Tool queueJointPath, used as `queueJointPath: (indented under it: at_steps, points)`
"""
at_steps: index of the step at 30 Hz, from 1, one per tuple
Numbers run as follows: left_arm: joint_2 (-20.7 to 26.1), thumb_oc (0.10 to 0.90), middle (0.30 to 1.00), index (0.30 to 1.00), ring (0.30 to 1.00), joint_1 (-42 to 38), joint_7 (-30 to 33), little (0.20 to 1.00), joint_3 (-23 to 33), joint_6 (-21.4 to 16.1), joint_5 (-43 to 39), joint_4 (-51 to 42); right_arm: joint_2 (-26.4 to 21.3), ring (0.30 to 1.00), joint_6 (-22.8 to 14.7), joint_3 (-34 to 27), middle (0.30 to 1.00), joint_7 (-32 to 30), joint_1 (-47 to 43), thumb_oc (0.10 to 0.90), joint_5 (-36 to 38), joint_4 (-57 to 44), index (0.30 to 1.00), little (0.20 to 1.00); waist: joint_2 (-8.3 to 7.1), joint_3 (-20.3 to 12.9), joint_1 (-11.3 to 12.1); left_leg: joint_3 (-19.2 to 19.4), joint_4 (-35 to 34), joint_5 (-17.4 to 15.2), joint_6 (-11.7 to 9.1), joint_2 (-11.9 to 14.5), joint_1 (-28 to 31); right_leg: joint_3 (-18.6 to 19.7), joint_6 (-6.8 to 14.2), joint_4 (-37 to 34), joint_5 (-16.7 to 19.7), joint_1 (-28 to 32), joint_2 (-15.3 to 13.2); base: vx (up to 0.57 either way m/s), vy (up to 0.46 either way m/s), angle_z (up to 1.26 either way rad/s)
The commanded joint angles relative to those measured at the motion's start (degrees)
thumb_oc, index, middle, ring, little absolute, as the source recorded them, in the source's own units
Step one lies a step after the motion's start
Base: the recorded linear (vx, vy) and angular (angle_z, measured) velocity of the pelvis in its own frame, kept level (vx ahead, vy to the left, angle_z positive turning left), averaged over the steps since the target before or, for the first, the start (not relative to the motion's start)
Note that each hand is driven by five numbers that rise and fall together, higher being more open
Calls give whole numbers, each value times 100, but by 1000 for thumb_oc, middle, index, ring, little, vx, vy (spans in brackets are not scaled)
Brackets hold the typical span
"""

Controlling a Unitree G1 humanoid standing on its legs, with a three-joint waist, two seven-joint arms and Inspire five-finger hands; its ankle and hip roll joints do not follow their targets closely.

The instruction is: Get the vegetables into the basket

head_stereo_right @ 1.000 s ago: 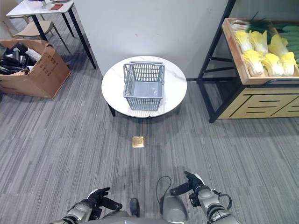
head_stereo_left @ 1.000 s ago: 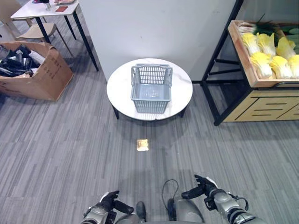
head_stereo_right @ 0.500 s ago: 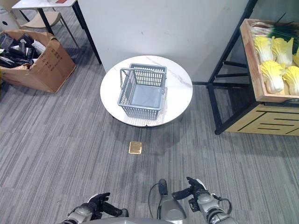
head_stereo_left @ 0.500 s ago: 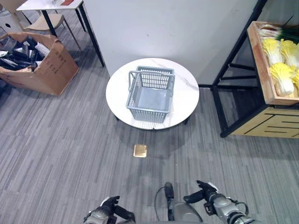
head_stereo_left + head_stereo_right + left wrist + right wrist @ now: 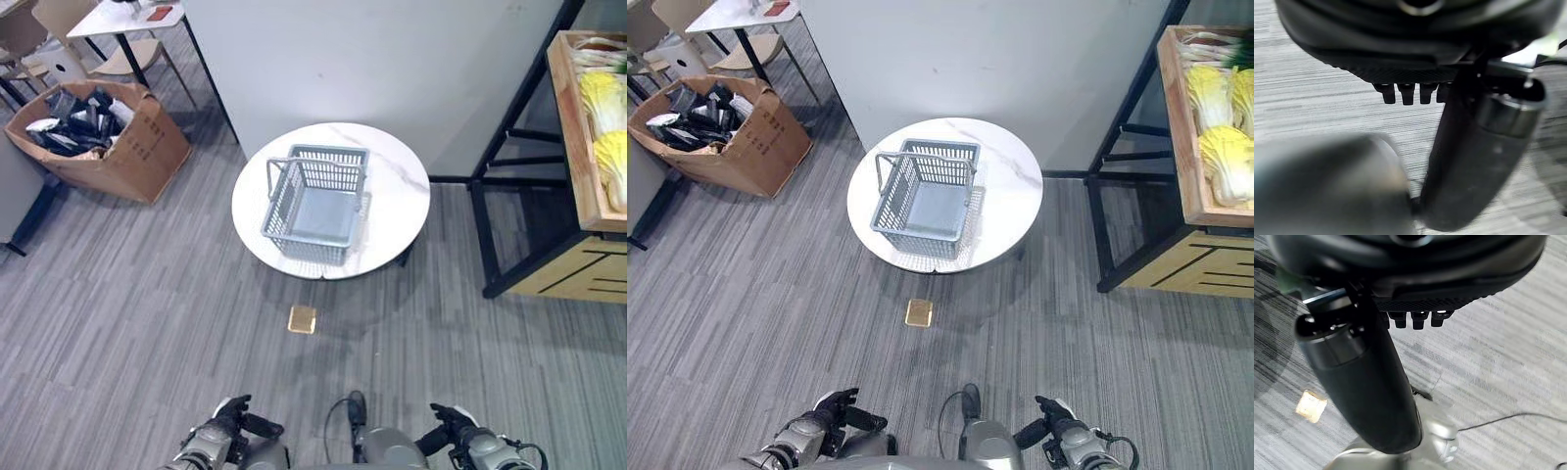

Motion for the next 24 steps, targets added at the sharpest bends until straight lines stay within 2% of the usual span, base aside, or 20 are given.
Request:
queueJointPath:
  at_steps: [1, 3, 4, 7, 9, 14, 24]
  points:
    - [255, 900, 1000, 1000, 1000, 150, 199, 1000, -150, 31, 324, 10, -133, 1000, -31, 30, 1000, -51, 209, 900, -167, -138, 1000, 1000, -22, 13, 52, 88, -822, 459, 480, -107, -159, 691, 799, 387, -399, 365, -222, 292, 109, -25]
    - [280, 900, 1000, 1000, 1000, 190, 279, 1000, -72, 16, 275, 64, -128, 1000, -46, 38, 1000, -73, 230, 900, -212, -136, 1000, 1000, 20, 21, 143, -68, -1176, 775, 396, -57, -259, 851, 800, 341, -515, 530, -162, 265, 95, -62]
    - [295, 900, 1000, 1000, 1000, 235, 305, 1000, 34, 33, 185, 126, -116, 1000, -56, 3, 1000, -81, 251, 900, -191, -116, 1000, 1000, 22, 20, 168, -25, -1272, 848, 372, -33, -266, 916, 833, 307, -574, 627, -192, 241, 110, -93]
    - [317, 900, 1000, 1000, 1000, 395, 278, 1000, 192, 46, 79, 222, -52, 1000, -40, -16, 1000, -70, 273, 900, -181, -55, 1000, 1000, -7, -72, 229, 80, -1243, 660, 456, -87, -118, 1092, 907, 252, -642, 719, -265, 180, 168, -86]
    - [402, 900, 1000, 1000, 1000, 438, 301, 1000, 226, 40, 162, 281, 22, 1000, -32, 17, 1000, -64, 254, 900, -203, -64, 1000, 1000, -130, -131, 286, 228, -1187, 505, 579, -209, -91, 1297, 1019, 259, -610, 662, -429, 157, 233, -85]
    - [521, 900, 1000, 1000, 1000, 360, 363, 1000, 251, 1, 77, 227, 116, 1000, -36, 247, 1000, -62, 36, 900, -302, -183, 1000, 1000, -275, -89, 397, 418, -1204, 367, 737, -317, -108, 1453, 1182, 344, -488, 363, -581, 19, 127, -55]
    - [645, 900, 1000, 1000, 1000, 204, 465, 1000, 325, -21, -77, 140, 261, 1000, -60, 444, 1000, -107, -214, 900, -349, -490, 1000, 1000, -460, -72, 491, 643, -1405, 186, 872, -450, 74, 1425, 1408, 351, -214, 92, -704, 24, 72, -15]
